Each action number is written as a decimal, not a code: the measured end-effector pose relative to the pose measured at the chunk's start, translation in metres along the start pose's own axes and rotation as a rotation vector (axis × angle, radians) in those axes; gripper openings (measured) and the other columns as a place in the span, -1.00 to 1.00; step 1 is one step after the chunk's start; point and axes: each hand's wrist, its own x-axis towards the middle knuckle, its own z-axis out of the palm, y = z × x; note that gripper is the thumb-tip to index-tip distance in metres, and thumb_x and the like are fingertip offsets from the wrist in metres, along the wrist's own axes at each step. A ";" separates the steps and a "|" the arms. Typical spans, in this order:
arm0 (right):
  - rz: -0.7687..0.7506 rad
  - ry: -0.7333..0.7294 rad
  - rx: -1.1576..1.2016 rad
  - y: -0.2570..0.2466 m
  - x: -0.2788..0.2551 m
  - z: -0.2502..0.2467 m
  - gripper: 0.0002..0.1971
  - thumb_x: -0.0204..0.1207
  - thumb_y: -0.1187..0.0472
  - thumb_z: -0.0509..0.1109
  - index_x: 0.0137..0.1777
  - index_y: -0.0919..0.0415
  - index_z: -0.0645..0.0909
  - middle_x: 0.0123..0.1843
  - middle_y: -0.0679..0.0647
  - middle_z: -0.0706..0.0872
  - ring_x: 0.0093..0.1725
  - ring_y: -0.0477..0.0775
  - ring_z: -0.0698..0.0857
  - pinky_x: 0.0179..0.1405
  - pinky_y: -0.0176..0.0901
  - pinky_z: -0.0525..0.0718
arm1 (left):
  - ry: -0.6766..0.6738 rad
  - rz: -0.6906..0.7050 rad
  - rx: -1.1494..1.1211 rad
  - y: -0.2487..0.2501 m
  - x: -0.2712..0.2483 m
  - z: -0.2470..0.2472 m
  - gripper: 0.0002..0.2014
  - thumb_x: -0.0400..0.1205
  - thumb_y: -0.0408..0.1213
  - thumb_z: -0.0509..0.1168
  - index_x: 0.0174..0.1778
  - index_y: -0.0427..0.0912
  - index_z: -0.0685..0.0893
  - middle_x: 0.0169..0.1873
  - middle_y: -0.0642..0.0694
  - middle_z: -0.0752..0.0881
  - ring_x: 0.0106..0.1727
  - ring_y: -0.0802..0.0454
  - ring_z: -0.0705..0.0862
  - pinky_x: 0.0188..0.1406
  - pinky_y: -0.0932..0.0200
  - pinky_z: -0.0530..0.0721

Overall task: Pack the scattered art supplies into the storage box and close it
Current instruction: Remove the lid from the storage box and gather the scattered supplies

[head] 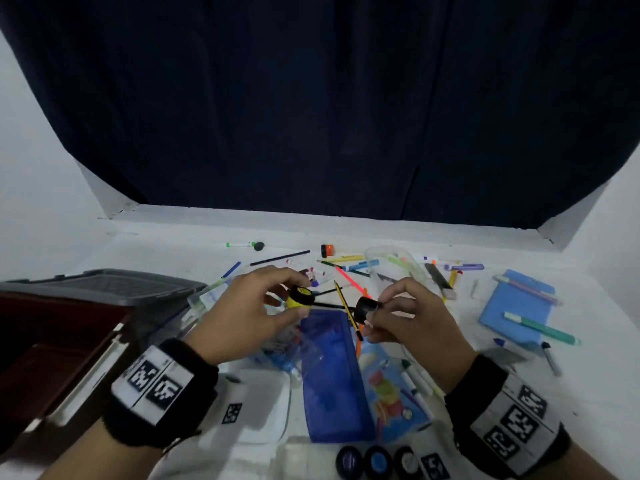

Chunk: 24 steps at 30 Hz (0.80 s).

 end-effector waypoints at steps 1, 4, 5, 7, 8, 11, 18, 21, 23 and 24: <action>0.042 -0.021 0.063 0.001 -0.011 0.004 -0.81 0.47 0.56 0.43 -0.01 0.42 0.51 -0.26 0.39 0.67 -0.28 0.42 0.78 -0.16 0.16 0.81 | -0.006 -0.019 -0.057 0.003 -0.017 -0.001 -0.72 0.53 -0.19 0.56 0.13 0.15 0.76 0.06 0.17 0.77 0.06 0.12 0.77 0.11 0.19 0.74; 0.136 -0.087 0.109 0.011 -0.034 0.014 -0.73 0.49 0.57 0.37 0.14 0.35 0.57 -0.18 0.30 0.65 -0.22 0.41 0.80 -0.09 0.11 0.77 | -0.049 -0.056 -0.195 0.005 -0.054 0.001 -0.70 0.50 -0.19 0.58 0.14 0.10 0.80 0.09 0.06 0.80 0.05 -0.02 0.79 0.14 0.06 0.76; 0.166 -0.103 0.101 0.015 -0.044 0.019 -0.72 0.49 0.58 0.35 0.14 0.33 0.60 -0.14 0.30 0.64 -0.22 0.40 0.80 -0.10 0.08 0.78 | -0.064 -0.068 -0.218 0.004 -0.066 0.002 -0.70 0.50 -0.20 0.58 0.14 0.09 0.81 0.09 0.05 0.80 0.02 -0.02 0.79 0.13 0.09 0.76; 0.206 -0.131 0.068 0.024 -0.060 0.028 -0.76 0.51 0.58 0.33 0.12 0.38 0.62 -0.08 0.28 0.61 -0.21 0.36 0.79 -0.13 0.02 0.82 | -0.076 -0.115 -0.257 -0.001 -0.088 0.006 -0.71 0.47 -0.20 0.59 0.11 0.09 0.83 0.03 0.04 0.80 -0.05 -0.01 0.78 0.10 0.12 0.76; 0.206 -0.149 0.029 0.029 -0.067 0.032 -0.81 0.52 0.56 0.34 0.09 0.39 0.64 -0.07 0.26 0.63 -0.18 0.34 0.79 -0.09 0.03 0.82 | -0.082 -0.136 -0.273 -0.005 -0.099 0.009 -0.71 0.46 -0.22 0.61 0.09 0.08 0.84 0.01 0.02 0.79 -0.07 -0.01 0.78 0.08 0.13 0.76; 0.014 -0.187 -0.287 0.048 -0.084 0.040 -0.85 0.45 0.42 0.50 -0.05 0.21 0.69 -0.09 0.03 0.76 -0.07 0.11 0.80 0.06 -0.07 0.75 | -0.126 -0.156 -0.260 -0.013 -0.127 0.020 -0.70 0.42 -0.24 0.65 0.04 0.08 0.83 -0.02 0.05 0.78 -0.10 0.01 0.76 0.03 0.25 0.72; -0.206 -0.359 -0.690 0.063 -0.116 0.053 -0.79 0.28 0.22 0.52 -0.10 0.01 0.63 -0.18 -0.10 0.74 -0.15 -0.08 0.71 -0.10 -0.13 0.67 | -0.219 -0.050 -0.019 -0.016 -0.156 0.053 -0.74 0.44 -0.13 0.61 0.01 0.10 0.77 -0.07 0.15 0.73 -0.02 0.16 0.70 0.03 0.21 0.68; -0.187 -0.397 -0.793 0.068 -0.118 0.052 -0.70 0.22 0.19 0.48 -0.02 -0.02 0.64 -0.15 -0.13 0.73 -0.13 -0.10 0.69 -0.12 -0.19 0.66 | -0.247 -0.027 0.045 -0.018 -0.158 0.059 -0.71 0.42 -0.21 0.60 0.02 0.07 0.75 -0.09 0.18 0.70 -0.01 0.25 0.66 0.01 0.39 0.58; -0.229 -0.458 -0.887 0.072 -0.116 0.052 -0.69 0.22 0.19 0.45 0.00 -0.03 0.66 -0.12 -0.14 0.73 -0.09 -0.12 0.68 -0.09 -0.22 0.64 | -0.249 -0.013 0.074 -0.017 -0.159 0.061 -0.70 0.39 -0.22 0.60 0.00 0.06 0.74 -0.11 0.19 0.70 -0.03 0.27 0.64 -0.02 0.45 0.53; -0.248 -0.496 -0.932 0.073 -0.115 0.053 -0.72 0.23 0.19 0.44 -0.03 -0.04 0.66 -0.13 -0.13 0.71 -0.11 -0.13 0.67 -0.10 -0.20 0.63 | -0.244 -0.015 0.075 -0.017 -0.159 0.063 -0.71 0.38 -0.22 0.60 -0.02 0.06 0.73 -0.12 0.19 0.70 -0.04 0.26 0.64 -0.04 0.45 0.53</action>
